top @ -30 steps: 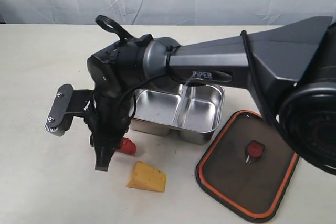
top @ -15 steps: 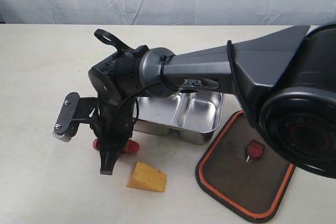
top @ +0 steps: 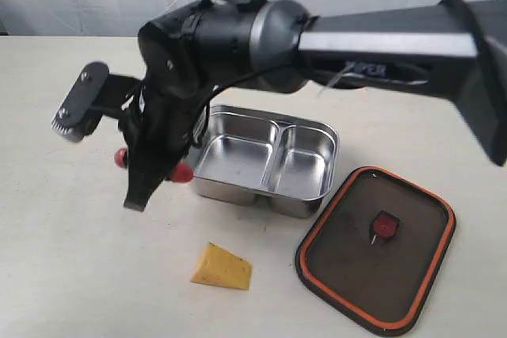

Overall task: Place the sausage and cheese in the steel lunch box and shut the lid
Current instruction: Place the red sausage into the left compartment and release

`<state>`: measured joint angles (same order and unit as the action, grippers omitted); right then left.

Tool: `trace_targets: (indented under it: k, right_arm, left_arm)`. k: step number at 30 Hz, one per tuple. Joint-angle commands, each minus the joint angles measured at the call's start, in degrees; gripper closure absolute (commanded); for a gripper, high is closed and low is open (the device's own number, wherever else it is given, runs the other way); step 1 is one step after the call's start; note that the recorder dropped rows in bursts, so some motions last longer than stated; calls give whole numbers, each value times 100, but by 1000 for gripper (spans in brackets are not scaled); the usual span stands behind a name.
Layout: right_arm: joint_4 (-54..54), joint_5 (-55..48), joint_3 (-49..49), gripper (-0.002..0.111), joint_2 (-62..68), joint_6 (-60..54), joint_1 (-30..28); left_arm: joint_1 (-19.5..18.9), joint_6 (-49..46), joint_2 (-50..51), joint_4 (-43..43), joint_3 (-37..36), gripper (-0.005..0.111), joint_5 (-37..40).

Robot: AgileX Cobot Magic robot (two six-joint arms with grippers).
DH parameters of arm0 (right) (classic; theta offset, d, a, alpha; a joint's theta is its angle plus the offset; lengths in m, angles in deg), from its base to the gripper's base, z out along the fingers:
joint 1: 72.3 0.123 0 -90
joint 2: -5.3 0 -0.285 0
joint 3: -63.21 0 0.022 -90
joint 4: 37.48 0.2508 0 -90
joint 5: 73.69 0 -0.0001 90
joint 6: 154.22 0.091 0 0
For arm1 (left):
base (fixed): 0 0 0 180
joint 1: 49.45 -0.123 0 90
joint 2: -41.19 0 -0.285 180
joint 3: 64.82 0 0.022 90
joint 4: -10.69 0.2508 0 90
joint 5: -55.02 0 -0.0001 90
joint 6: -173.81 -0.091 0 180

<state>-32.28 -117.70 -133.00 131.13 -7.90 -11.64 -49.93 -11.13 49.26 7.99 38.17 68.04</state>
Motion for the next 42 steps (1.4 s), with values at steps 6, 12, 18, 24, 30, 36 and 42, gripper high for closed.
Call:
trace_targets:
  k: [6, 12, 18, 24, 30, 36, 42]
  right_arm:
    - [-65, 115, -11, 108, -224, 751, -1071]
    - [59, 163, -11, 108, -224, 863, -1389]
    - [91, 45, -11, 108, 42, 872, -1398]
    - [65, -250, -11, 108, 338, 872, -1398]
    - [51, -321, -11, 72, 347, 872, -1398]
    - [-99, -682, -11, 52, 335, 872, -1398]
    - [61, -1192, -11, 52, 10, 811, -1385]
  left_arm:
    - [7, 2, -29, 8, -21, 107, -58]
    - [7, 2, -29, 8, -21, 107, -58]
    - [7, 2, -29, 8, -21, 107, -58]
    - [7, 2, -29, 8, -21, 107, -58]
    - [7, 2, -29, 8, -21, 107, -58]
    - [7, 2, -29, 8, -21, 107, -58]
    - [7, 2, -29, 8, -21, 107, -58]
